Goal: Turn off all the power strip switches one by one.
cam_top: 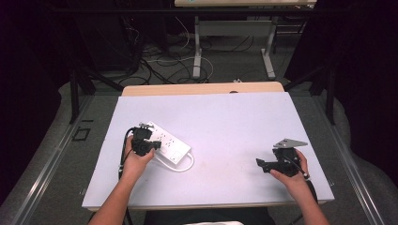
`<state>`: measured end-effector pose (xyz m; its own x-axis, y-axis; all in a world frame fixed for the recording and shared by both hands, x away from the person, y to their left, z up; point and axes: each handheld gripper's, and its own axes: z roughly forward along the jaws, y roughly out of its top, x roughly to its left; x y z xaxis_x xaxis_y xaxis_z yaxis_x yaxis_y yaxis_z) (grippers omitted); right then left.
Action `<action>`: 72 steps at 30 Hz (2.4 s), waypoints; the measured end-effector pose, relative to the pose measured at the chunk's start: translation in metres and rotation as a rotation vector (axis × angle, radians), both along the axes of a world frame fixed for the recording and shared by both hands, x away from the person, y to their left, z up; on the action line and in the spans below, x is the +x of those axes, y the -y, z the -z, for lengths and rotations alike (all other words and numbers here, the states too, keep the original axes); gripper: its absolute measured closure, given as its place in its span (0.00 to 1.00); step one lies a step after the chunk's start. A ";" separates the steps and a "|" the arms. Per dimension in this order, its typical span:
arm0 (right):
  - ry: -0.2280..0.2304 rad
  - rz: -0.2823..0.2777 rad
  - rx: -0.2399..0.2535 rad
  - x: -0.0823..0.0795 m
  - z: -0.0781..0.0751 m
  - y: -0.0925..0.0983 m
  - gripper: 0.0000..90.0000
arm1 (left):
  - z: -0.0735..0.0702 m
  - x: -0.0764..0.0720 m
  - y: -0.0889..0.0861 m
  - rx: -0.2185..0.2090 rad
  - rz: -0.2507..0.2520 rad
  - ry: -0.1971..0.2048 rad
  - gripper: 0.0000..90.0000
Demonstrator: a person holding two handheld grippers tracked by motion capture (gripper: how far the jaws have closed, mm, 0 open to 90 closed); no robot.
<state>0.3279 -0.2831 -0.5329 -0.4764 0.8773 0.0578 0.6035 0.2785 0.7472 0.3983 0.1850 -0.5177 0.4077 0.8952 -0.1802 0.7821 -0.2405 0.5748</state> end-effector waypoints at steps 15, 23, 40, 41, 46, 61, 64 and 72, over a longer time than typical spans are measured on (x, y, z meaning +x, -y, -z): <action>0.003 -0.005 -0.005 0.001 0.001 0.000 0.21 | 0.003 0.002 -0.001 -0.003 0.010 -0.012 1.00; 0.003 0.000 -0.002 0.000 0.000 0.001 0.21 | 0.005 0.001 0.001 0.024 0.004 -0.009 1.00; -0.003 -0.002 -0.001 0.001 0.001 0.000 0.21 | -0.017 0.012 -0.003 0.018 0.002 0.007 1.00; -0.003 -0.003 -0.001 0.001 0.001 0.000 0.21 | -0.019 0.014 -0.004 0.018 -0.006 0.005 1.00; 0.003 -0.005 -0.002 0.001 0.001 0.000 0.21 | -0.020 0.018 -0.008 0.020 -0.016 0.003 1.00; 0.001 0.000 -0.002 0.001 0.000 0.001 0.21 | -0.012 0.027 -0.021 0.034 -0.051 -0.034 1.00; 0.000 0.000 -0.001 0.000 0.000 0.001 0.21 | -0.009 0.028 -0.024 0.037 -0.061 -0.043 1.00; 0.000 0.000 -0.002 0.000 0.000 0.001 0.21 | -0.007 0.029 -0.023 0.047 -0.059 -0.054 1.00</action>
<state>0.3284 -0.2838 -0.5333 -0.4765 0.8774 0.0564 0.6034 0.2797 0.7467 0.4276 0.2075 -0.5112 0.3446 0.9254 -0.1578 0.8255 -0.2187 0.5203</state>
